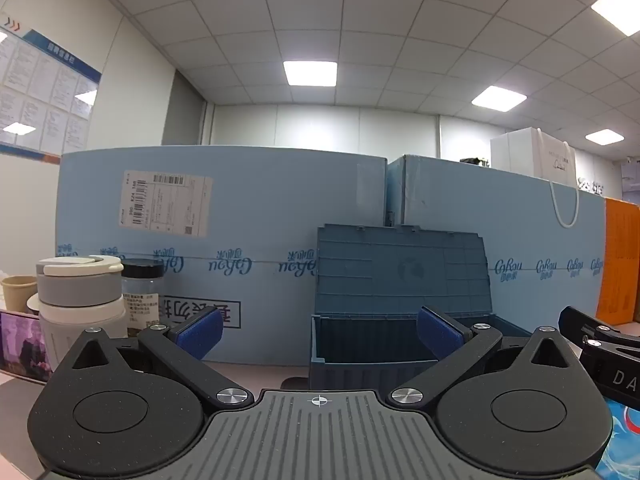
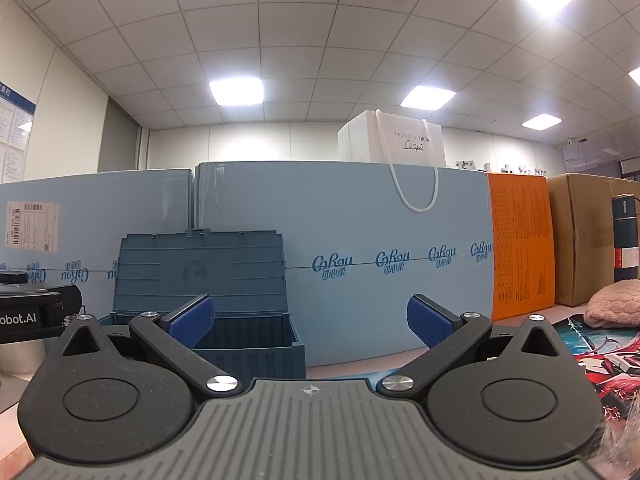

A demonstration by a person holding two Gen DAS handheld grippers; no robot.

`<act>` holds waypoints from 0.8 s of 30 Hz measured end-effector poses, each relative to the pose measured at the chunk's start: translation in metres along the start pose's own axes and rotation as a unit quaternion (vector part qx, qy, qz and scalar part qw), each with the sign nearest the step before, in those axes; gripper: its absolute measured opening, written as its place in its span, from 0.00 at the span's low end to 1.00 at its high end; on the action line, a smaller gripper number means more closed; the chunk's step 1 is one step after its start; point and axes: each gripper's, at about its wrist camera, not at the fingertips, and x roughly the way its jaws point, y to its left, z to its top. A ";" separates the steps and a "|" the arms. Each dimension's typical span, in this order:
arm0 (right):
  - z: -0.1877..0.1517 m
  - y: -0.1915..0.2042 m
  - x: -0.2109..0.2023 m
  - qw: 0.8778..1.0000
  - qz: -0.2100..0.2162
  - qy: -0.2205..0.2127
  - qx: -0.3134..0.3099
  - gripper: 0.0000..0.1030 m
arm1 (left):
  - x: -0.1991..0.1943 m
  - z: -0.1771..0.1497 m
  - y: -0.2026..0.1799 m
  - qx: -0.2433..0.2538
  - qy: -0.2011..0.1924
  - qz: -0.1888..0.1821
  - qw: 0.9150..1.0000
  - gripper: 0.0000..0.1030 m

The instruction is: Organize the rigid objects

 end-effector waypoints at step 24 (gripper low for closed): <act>0.000 0.000 0.000 1.000 0.000 0.003 -0.001 1.00 | 0.000 0.000 -0.001 0.004 0.001 -0.004 1.000 1.00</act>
